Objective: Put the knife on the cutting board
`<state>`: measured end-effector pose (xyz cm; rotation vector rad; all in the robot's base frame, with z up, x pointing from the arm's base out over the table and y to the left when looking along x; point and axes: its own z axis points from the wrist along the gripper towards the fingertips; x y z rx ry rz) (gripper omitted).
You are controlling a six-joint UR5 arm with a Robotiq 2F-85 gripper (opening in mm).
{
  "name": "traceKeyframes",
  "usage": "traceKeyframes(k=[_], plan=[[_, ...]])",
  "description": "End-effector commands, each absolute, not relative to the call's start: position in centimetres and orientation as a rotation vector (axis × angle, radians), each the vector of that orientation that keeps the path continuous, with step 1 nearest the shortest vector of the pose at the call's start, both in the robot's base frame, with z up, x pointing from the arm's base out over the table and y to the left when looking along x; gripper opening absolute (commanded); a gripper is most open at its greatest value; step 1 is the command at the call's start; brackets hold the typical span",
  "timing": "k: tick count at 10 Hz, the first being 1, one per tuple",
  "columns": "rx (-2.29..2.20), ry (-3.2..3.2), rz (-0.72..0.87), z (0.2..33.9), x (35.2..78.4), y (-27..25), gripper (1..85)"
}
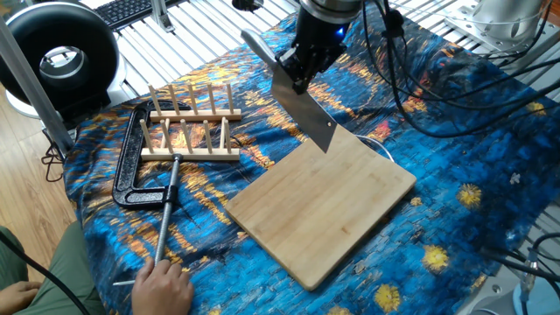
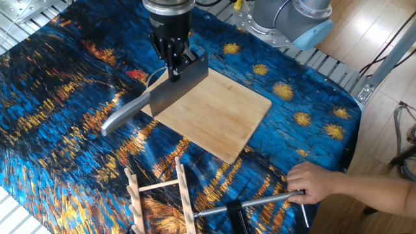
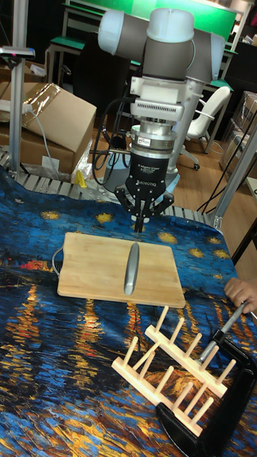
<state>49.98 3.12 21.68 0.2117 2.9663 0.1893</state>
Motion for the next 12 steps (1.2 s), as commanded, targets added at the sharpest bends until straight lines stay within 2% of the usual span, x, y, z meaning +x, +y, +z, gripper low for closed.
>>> traceKeyframes(k=[1, 4, 9, 11, 12], plan=[[0.21, 2.957, 0.214, 21.7, 50.2, 3.6, 1.0], [0.223, 2.951, 0.09, 21.5, 50.4, 1.4, 1.0], [0.2, 3.064, 0.056, 21.1, 47.5, 1.0, 1.0], [0.229, 3.068, 0.136, 21.2, 47.4, 2.3, 1.0], [0.23, 3.074, 0.098, 21.1, 47.2, 1.7, 1.0]])
